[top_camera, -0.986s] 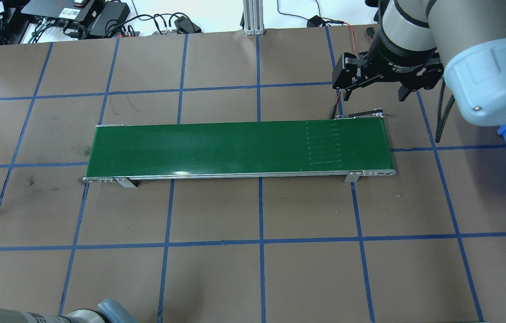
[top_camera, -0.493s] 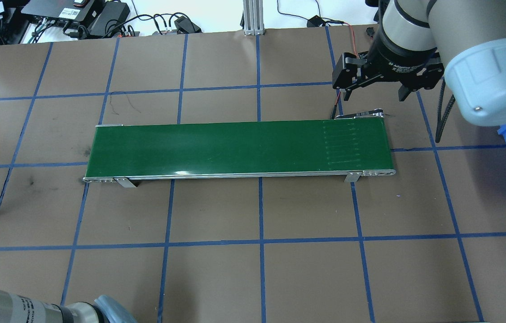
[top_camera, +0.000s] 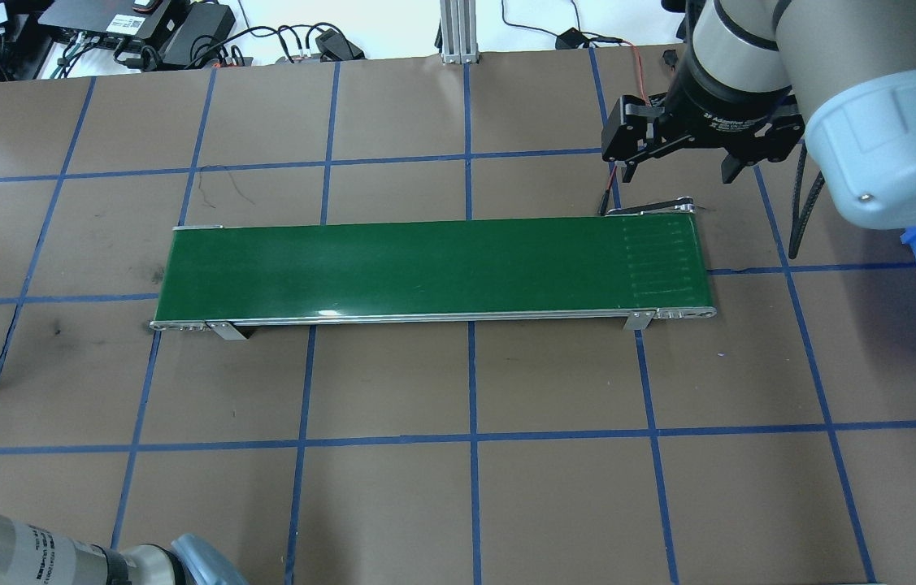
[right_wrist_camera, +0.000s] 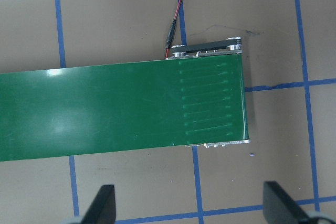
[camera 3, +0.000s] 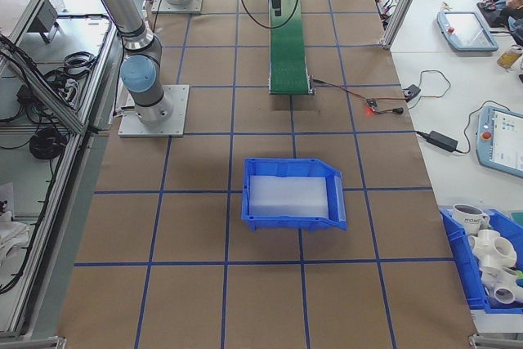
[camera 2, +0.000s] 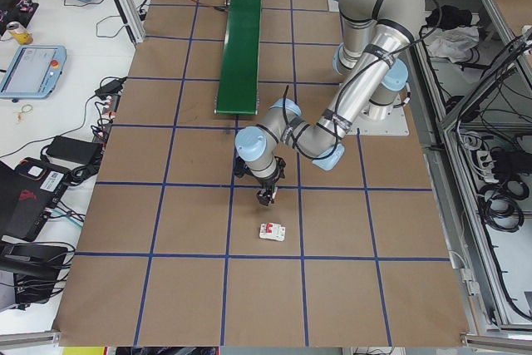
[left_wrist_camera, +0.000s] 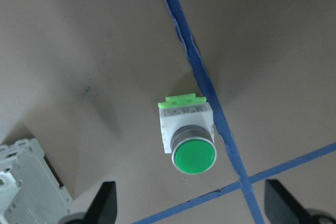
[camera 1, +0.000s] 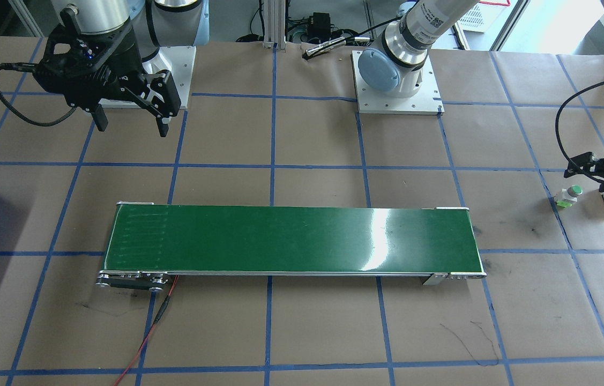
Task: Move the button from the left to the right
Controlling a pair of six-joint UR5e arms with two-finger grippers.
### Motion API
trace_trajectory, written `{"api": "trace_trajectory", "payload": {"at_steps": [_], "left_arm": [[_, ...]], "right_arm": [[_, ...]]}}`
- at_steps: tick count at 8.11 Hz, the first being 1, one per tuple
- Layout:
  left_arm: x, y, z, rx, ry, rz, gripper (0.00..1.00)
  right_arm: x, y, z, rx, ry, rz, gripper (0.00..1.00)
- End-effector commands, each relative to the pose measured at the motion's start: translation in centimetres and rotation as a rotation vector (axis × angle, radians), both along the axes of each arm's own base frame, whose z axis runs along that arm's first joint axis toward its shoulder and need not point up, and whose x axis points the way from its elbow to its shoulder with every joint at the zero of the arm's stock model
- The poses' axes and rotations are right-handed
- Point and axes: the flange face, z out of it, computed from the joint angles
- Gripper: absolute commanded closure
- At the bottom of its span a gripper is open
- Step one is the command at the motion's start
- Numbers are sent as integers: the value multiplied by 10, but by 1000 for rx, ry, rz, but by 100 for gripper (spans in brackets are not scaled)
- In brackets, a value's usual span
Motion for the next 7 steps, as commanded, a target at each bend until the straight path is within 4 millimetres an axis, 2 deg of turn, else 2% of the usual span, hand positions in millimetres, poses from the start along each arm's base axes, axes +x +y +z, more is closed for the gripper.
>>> {"api": "trace_trajectory", "payload": {"at_steps": [1, 3, 6, 7], "left_arm": [[2, -2, -22, 23, 26, 6, 0], [4, -6, -36, 9, 13, 42, 0], [4, -6, -40, 8, 12, 72, 0], [4, -6, -41, 9, 15, 73, 5]], "right_arm": [[0, 0, 0, 0, 0, 0, 0], [0, 0, 0, 0, 0, 0, 0], [0, 1, 1, 0, 0, 0, 0], [0, 1, 1, 0, 0, 0, 0]]}}
